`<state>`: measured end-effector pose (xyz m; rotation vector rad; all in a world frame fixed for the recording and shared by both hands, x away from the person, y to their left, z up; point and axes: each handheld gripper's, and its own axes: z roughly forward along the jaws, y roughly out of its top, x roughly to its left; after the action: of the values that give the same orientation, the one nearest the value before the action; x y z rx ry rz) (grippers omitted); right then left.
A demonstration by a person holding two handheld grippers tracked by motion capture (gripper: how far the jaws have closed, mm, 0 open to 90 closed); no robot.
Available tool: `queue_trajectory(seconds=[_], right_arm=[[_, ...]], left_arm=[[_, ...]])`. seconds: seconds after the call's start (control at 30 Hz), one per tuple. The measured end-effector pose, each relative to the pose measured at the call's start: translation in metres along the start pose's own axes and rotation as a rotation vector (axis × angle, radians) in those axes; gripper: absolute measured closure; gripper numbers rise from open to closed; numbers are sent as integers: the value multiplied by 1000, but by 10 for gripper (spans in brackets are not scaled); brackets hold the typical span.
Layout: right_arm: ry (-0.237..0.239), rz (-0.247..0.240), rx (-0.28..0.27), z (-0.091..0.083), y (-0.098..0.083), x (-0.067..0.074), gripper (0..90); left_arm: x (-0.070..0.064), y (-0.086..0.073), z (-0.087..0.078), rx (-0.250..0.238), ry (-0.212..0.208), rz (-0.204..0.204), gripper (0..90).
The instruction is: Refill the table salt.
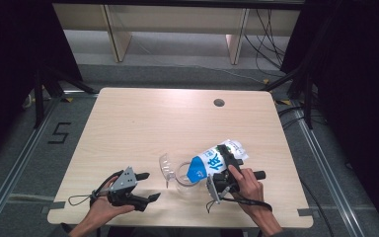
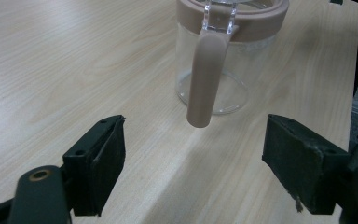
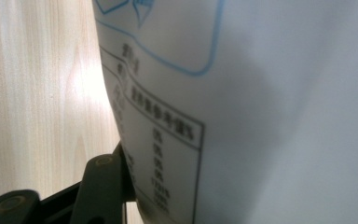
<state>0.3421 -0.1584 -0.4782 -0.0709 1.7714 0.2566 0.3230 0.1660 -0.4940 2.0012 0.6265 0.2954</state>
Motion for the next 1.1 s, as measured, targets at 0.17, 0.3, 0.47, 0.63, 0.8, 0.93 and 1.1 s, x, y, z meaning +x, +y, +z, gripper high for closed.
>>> queue_trajectory(seconds=[0.17, 0.3, 0.47, 0.63, 0.8, 0.93, 1.1], right_arm=[[-6, 8, 11, 0, 0, 2, 493], [-29, -92, -9, 0, 1, -3, 493], [-26, -65, -12, 0, 0, -1, 495], [-29, -121, -14, 0, 2, -5, 495], [-18, -55, -7, 0, 0, 0, 495], [-38, -75, -26, 1, 0, 0, 495], [-30, -76, -28, 2, 0, 0, 496]], left_arm=[[1, 0, 0, -3, -9, 21, 208], [1, 0, 0, 1, -4, 18, 208], [1, 1, 0, 1, -6, 27, 207], [1, 0, 0, 1, -4, 18, 207], [0, 0, 0, -3, -7, 17, 207], [1, 0, 0, 1, -3, 18, 208], [1, 0, 0, 0, -4, 18, 207]])
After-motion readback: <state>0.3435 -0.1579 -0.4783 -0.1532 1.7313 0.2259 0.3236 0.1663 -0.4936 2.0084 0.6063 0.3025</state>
